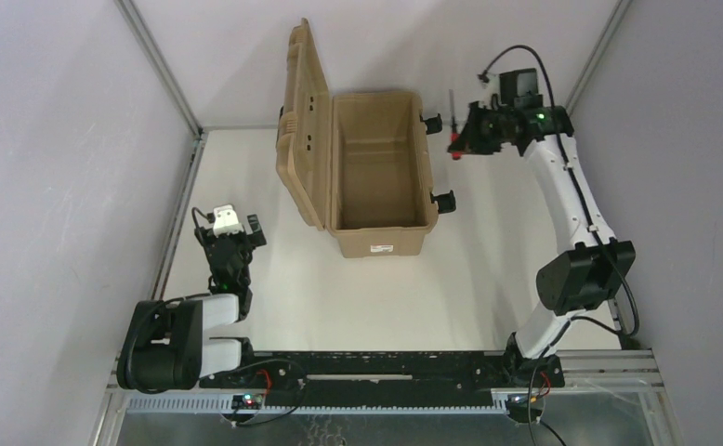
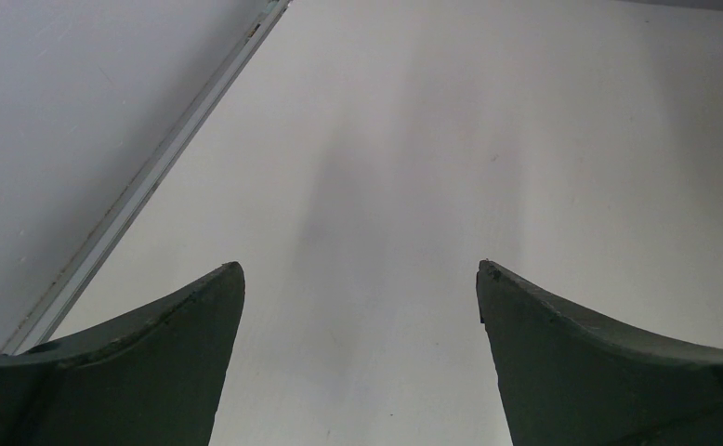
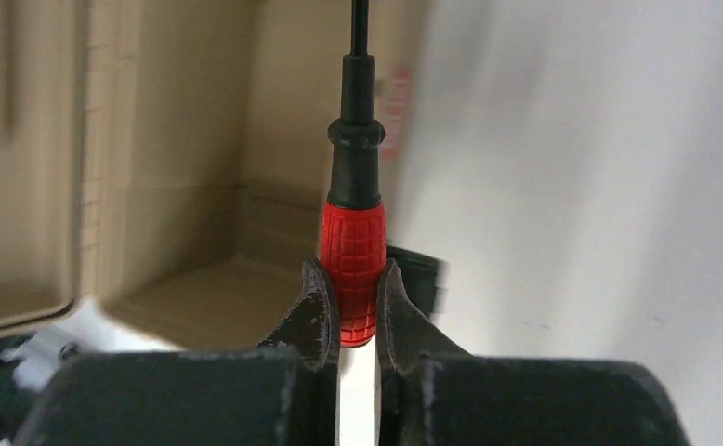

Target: Put the screwdriver in the bin

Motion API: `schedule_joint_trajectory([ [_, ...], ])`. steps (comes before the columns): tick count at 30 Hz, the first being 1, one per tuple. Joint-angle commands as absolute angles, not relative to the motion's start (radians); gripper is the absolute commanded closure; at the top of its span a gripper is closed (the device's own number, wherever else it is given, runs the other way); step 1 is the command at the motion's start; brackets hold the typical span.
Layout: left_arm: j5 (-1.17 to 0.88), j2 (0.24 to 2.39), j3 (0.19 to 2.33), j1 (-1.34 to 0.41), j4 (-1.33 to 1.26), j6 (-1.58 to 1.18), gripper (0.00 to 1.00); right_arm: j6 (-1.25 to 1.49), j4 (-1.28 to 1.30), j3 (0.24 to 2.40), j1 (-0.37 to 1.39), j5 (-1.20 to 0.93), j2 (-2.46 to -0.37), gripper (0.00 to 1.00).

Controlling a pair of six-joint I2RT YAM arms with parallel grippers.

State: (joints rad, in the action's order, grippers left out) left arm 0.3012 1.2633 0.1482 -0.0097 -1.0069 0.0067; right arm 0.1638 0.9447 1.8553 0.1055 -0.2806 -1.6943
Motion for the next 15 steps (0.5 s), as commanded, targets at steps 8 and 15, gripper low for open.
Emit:
schedule_joint_trajectory([
  [8, 0.287, 1.261, 0.193, -0.003, -1.058, 0.006, 0.0, 0.302, 0.801, 2.085, 0.354, -0.408, -1.821, 1.0],
  [15, 0.287, 1.261, 0.192, -0.003, -1.057, 0.006, 0.0, 0.357, 0.733, 2.125, 0.461, -0.131, -1.972, 1.0],
])
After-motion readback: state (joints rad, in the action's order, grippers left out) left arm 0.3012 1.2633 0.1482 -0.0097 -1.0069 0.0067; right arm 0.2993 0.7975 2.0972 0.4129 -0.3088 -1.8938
